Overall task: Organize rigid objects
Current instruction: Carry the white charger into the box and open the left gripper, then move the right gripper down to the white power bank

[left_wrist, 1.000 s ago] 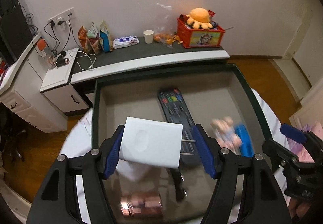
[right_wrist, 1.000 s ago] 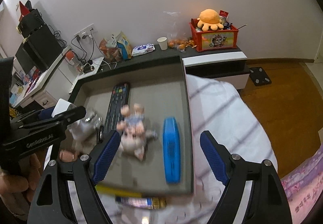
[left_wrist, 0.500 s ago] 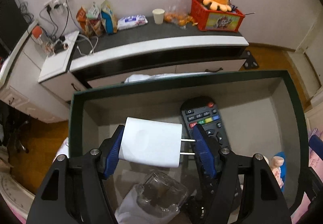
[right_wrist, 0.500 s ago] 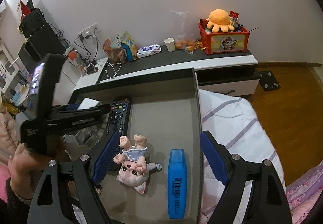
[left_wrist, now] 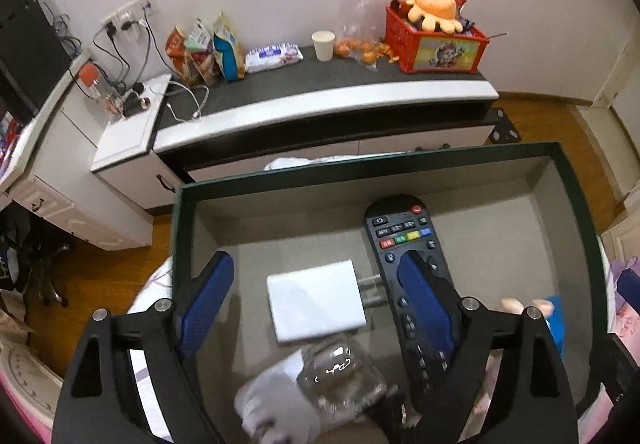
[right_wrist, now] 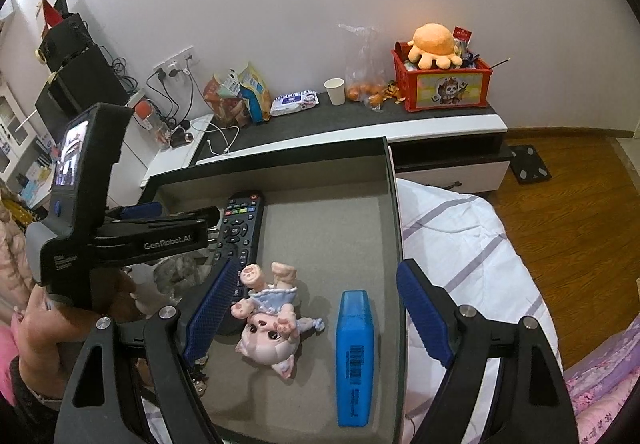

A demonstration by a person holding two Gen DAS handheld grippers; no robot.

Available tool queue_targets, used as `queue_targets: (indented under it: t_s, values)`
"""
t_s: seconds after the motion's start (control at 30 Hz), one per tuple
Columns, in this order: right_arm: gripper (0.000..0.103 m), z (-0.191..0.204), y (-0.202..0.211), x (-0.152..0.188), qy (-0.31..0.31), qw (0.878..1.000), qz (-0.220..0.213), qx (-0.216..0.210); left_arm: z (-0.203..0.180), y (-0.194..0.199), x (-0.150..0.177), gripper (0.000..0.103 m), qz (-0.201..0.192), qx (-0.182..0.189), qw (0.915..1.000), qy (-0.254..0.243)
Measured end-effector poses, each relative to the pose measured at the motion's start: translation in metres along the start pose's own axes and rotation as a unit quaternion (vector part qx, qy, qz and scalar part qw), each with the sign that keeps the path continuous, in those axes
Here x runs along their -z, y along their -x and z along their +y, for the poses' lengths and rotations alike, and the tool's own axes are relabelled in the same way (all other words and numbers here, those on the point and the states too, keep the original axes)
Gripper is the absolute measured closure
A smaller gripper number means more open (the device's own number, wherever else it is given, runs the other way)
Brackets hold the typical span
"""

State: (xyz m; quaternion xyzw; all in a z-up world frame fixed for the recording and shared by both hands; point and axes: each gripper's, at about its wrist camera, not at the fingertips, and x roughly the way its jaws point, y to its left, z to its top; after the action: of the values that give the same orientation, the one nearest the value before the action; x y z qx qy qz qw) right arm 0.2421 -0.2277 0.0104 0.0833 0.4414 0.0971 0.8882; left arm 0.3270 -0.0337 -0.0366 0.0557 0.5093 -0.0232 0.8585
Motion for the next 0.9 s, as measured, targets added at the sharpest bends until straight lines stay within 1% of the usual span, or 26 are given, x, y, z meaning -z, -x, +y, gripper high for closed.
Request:
queue_targets:
  t_s: [0.17,0.3,0.4,0.5,0.6,0.67,0.77,0.9]
  values:
    - [0.02,0.009,0.027,0.011,0.006,1.0,-0.014,0.004,0.0,0.049,0.018,0.01,-0.041,-0.003,0.9992,-0.002]
    - [0.02,0.02,0.054,0.033,0.013,1.0,-0.021,0.009,0.001,0.086,0.049,0.008,-0.063,-0.001,0.998,-0.001]
    - [0.02,0.029,0.068,0.054,0.015,1.0,-0.02,0.01,0.001,0.101,0.075,0.008,-0.06,0.005,0.9982,0.0]
    - [0.02,0.039,0.079,0.075,0.021,1.0,-0.017,0.01,0.001,0.115,0.111,0.008,-0.058,0.01,0.9983,0.005]
    - [0.02,0.046,0.082,0.096,0.024,1.0,-0.011,0.012,0.001,0.125,0.139,0.008,-0.056,0.013,0.9983,0.015]
    - [0.02,0.046,0.081,0.109,0.025,1.0,-0.004,0.016,0.003,0.129,0.163,0.008,-0.054,0.006,0.9983,0.023]
    - [0.02,0.042,0.071,0.132,0.02,0.999,0.017,0.024,0.004,0.127,0.188,0.008,-0.045,0.003,0.9986,0.029]
    - [0.02,0.037,0.053,0.153,0.012,0.999,0.046,0.024,0.001,0.12,0.21,0.008,-0.032,0.0,0.9991,0.029]
